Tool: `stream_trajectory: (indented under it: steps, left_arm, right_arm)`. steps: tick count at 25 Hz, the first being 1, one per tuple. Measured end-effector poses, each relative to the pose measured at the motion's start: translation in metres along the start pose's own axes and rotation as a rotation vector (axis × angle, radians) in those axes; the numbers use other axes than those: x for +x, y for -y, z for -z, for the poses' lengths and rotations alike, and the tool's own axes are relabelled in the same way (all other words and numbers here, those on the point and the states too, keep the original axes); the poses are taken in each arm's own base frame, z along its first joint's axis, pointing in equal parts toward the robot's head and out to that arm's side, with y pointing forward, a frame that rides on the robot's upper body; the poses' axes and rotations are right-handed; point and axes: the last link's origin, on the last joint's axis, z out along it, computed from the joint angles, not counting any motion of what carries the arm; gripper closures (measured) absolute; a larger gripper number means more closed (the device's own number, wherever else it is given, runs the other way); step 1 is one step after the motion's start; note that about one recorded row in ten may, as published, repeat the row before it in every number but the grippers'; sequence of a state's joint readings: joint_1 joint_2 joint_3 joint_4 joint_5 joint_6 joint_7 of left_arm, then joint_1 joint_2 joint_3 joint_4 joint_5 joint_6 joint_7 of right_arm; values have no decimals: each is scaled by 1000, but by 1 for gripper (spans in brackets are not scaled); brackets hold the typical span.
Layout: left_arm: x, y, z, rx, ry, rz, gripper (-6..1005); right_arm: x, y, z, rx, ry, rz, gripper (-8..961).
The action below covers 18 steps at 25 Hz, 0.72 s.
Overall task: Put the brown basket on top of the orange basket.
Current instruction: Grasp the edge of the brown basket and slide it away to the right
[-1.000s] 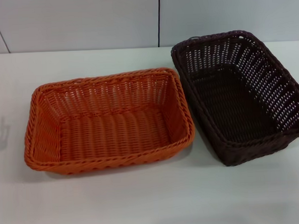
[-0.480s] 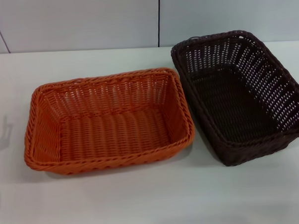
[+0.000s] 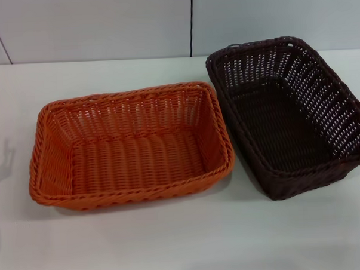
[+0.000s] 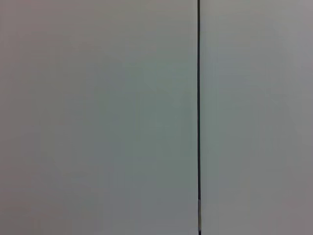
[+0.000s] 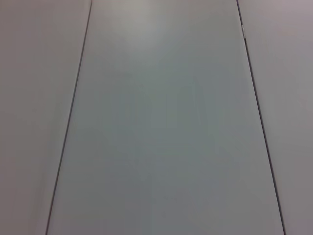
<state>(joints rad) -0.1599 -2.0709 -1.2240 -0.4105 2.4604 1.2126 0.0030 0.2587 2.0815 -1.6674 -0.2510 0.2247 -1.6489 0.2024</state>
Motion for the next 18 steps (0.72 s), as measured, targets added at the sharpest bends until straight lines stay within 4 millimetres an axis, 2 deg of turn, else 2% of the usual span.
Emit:
stream_trajectory:
  steps: [18]
  left_arm:
    - [10, -1, 6, -15, -75, -3, 219]
  right_arm:
    - [-1, 0, 7, -3, 1, 1, 129]
